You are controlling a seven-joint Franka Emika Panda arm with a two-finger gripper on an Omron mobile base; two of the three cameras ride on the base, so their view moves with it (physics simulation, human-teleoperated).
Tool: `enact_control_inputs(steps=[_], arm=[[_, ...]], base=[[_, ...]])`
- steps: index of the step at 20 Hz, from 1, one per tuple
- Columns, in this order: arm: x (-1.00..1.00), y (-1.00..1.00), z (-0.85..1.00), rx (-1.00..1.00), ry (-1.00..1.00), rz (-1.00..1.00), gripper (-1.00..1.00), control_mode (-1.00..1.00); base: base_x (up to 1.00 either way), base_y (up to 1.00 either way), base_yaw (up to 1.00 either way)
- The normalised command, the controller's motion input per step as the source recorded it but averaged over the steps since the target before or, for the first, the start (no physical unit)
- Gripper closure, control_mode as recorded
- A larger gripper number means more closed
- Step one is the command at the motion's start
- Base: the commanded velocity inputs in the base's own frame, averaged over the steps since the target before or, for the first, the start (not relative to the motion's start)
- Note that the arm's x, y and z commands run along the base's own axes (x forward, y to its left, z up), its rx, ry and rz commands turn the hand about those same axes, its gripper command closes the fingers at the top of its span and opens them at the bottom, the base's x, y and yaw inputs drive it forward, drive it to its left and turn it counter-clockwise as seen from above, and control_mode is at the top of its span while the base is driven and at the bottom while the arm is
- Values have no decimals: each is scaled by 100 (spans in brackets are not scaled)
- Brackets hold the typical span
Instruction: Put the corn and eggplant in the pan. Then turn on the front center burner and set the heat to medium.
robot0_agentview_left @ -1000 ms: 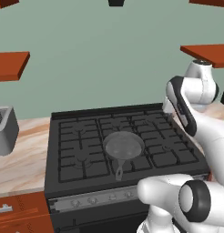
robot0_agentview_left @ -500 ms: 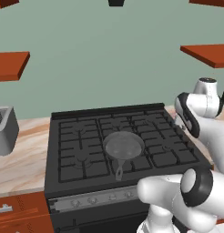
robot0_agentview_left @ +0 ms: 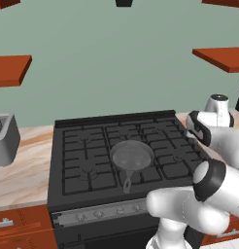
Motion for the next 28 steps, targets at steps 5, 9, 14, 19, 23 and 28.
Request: enact_control_inputs(steps=[5,9,14,19,23,28], arm=[[53,-62,-1,0,0,0,-100,-100],[41,-52,0,0,0,0,-100,-100],[44,-33,0,0,0,5,-100,-100],[29,-26,0,0,0,9,-100,-100],[4,-31,0,0,0,7,-100,-100],[0,-30,-2,0,0,6,-100,-100]], base=[[0,0,0],[0,0,0],[0,0,0],[0,0,0],[0,0,0],[0,0,0]])
